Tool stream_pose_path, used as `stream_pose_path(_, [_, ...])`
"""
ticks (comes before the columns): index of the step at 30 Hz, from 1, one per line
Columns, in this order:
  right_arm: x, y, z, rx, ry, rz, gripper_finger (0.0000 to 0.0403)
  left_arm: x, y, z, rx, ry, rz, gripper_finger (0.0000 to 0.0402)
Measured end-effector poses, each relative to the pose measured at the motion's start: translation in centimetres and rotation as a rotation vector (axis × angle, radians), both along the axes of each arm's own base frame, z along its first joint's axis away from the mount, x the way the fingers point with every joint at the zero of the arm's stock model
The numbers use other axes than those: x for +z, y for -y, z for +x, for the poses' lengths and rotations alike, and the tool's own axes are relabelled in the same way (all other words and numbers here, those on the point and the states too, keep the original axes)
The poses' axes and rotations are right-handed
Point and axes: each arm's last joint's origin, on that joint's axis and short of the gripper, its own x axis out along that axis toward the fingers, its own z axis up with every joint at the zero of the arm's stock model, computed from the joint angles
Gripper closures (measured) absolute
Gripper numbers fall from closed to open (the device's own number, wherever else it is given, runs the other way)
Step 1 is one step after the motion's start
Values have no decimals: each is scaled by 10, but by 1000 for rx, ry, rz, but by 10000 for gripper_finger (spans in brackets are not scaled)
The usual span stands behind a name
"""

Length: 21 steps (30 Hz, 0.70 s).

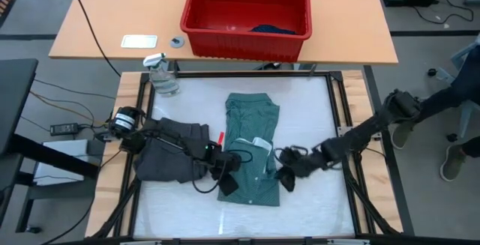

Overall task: Fold Laundry from Bin
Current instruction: Fold the green polo shirt on the table

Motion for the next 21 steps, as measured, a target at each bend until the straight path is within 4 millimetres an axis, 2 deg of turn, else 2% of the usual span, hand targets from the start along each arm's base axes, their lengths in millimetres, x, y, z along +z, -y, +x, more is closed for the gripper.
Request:
stream_pose_path(4, [-9, 36, 16, 225, -13, -236, 249, 0, 0, 0, 28, -4, 0, 287])
stream_pose_path(8, [-20, 63, 24, 301, -53, -268, 249, 0, 0, 0, 57, -13, -4, 287])
stream_pose_path(13, [-32, 75, 28, 383, -88, -268, 249, 0, 3, -1, 68, -19, -3, 287])
stream_pose_path(21, [-46, 79, 33, 411, -119, -251, 254, 1, 7, -2, 73, -17, 5, 287])
